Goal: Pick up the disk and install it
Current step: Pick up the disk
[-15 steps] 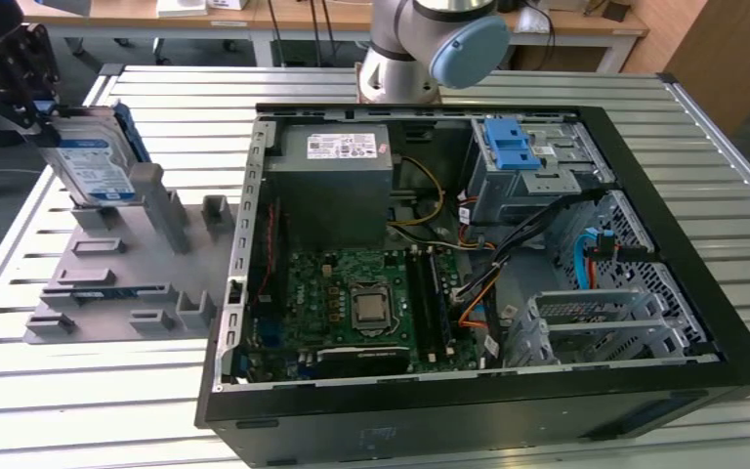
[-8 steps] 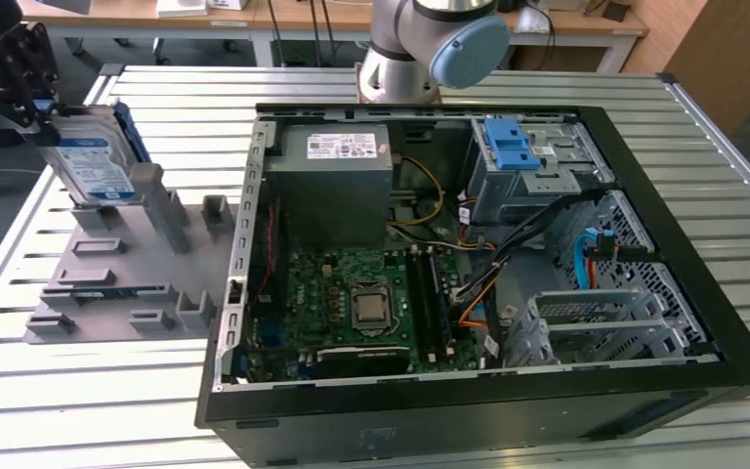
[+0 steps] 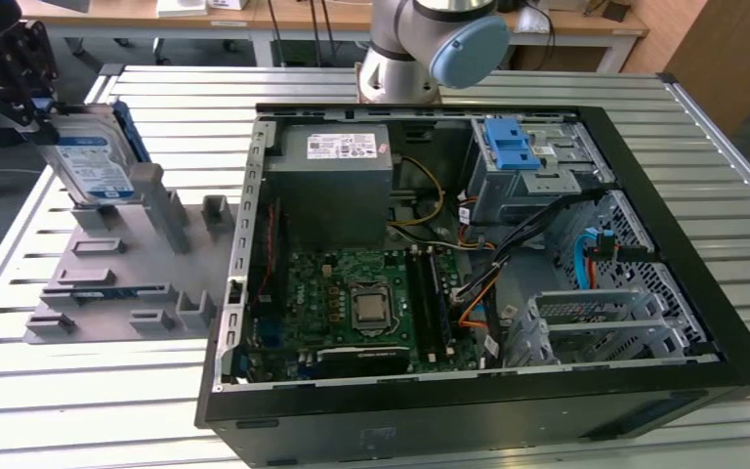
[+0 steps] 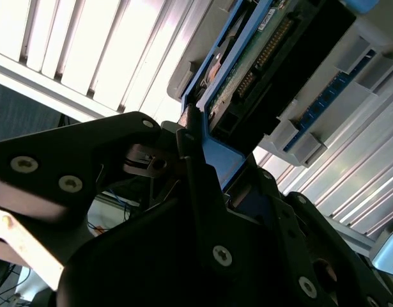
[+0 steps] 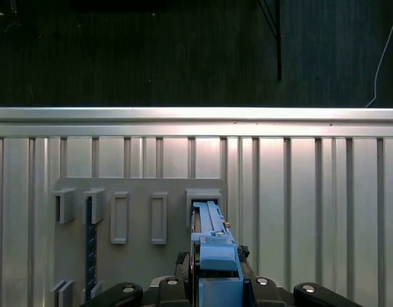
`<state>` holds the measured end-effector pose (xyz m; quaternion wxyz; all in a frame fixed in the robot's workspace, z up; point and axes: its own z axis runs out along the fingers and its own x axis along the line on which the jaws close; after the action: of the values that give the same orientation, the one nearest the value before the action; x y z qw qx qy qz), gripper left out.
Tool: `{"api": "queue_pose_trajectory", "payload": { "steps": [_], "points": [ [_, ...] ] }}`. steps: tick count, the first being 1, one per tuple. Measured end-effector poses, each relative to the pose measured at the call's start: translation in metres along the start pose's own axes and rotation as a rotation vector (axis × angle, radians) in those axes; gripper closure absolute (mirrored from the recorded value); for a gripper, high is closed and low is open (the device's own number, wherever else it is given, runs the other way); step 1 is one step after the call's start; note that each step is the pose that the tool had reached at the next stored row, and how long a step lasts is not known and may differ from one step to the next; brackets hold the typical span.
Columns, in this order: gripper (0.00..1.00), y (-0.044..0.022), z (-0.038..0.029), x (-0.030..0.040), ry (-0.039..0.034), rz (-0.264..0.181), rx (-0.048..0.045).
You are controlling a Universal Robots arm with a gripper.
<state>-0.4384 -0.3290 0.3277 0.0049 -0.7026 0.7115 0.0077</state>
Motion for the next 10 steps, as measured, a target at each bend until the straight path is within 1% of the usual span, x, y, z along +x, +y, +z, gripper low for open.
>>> {"api": "queue_pose_trajectory", "payload": {
  "steps": [5,7,10],
  "points": [
    [0.64,0.0000,-0.0010,0.0000,0.0000,0.000,0.0000],
    [0.64,0.0000,-0.0056,-0.0001,0.0000,0.000,0.0000],
    [0.64,0.0000,-0.0062,-0.0001,0.0000,0.000,-0.0001]
  ]
}}
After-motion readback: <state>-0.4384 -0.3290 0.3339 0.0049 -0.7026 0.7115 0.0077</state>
